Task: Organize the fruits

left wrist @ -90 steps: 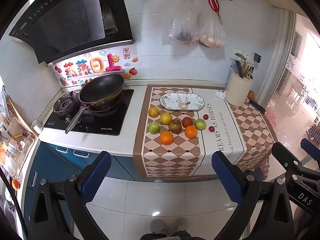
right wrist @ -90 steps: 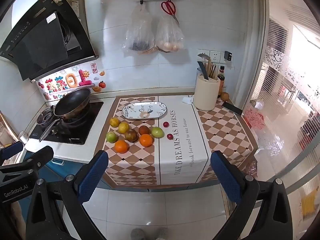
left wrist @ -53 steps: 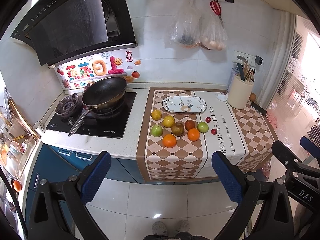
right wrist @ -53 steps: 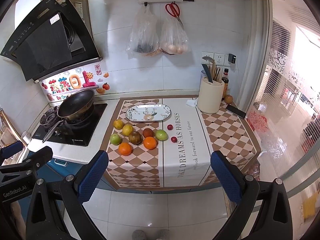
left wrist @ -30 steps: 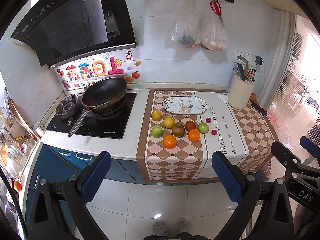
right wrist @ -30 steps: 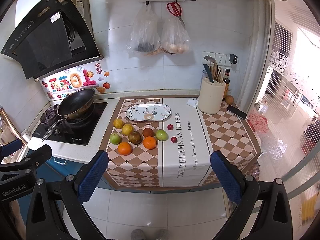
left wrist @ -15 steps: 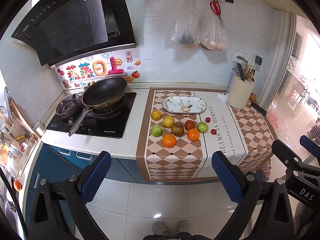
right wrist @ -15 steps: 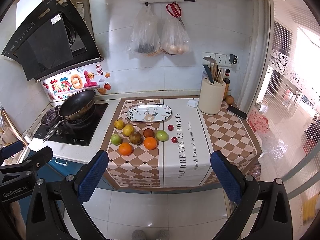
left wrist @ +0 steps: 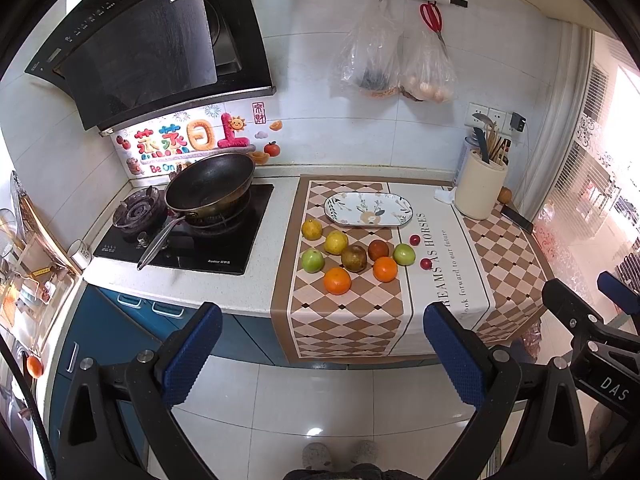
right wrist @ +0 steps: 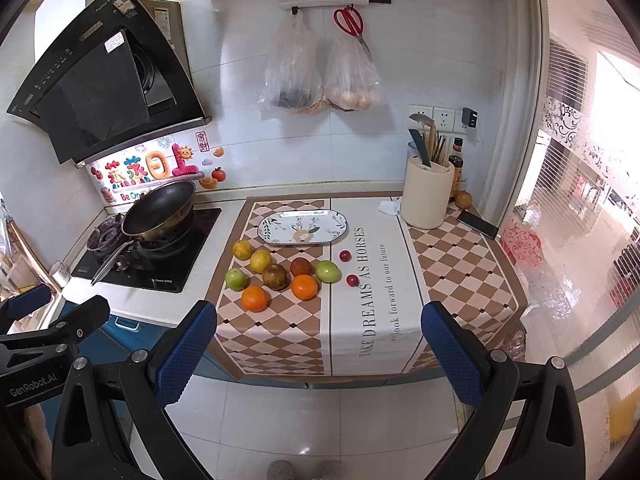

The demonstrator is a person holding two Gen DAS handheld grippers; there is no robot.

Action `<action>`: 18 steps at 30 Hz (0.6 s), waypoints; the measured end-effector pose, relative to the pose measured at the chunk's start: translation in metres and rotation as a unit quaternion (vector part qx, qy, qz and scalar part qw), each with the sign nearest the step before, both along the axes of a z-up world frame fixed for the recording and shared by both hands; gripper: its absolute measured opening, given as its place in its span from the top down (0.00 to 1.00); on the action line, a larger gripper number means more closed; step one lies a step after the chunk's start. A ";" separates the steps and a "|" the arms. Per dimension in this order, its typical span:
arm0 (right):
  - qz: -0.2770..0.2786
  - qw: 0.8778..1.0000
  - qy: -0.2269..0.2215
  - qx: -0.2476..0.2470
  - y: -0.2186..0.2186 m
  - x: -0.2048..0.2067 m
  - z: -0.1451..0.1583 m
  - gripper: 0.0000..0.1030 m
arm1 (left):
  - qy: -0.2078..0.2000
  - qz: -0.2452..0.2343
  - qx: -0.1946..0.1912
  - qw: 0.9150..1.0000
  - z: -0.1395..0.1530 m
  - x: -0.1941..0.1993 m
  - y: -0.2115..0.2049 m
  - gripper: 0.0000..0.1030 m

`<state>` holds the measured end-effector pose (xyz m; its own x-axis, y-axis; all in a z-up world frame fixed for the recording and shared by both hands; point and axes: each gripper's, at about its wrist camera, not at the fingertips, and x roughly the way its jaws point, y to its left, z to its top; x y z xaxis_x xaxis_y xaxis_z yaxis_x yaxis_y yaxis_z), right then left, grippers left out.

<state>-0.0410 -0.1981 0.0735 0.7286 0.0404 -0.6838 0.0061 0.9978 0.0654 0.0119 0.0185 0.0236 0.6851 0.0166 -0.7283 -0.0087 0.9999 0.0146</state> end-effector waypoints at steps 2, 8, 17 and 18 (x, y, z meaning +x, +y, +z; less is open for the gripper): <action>0.002 1.000 -0.001 0.007 -0.003 0.000 0.000 0.00 | 0.000 0.000 0.000 1.000 -0.001 0.000 0.000 0.00; 0.002 0.999 -0.016 0.028 -0.020 0.005 -0.010 0.00 | -0.024 0.035 0.024 0.999 -0.003 0.012 0.004 0.00; -0.003 0.998 -0.003 0.068 -0.048 0.065 -0.066 0.00 | -0.035 0.124 0.062 0.990 -0.049 0.058 0.013 0.00; 0.000 0.997 0.009 0.075 -0.047 0.077 -0.077 0.00 | -0.023 0.128 0.065 0.989 -0.057 0.069 0.015 0.00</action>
<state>0.0363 -0.2449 -0.0032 0.7156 0.1438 -0.6835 0.0086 0.9767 0.2146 0.0806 0.0332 -0.0338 0.6789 0.2852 -0.6766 -0.2648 0.9546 0.1367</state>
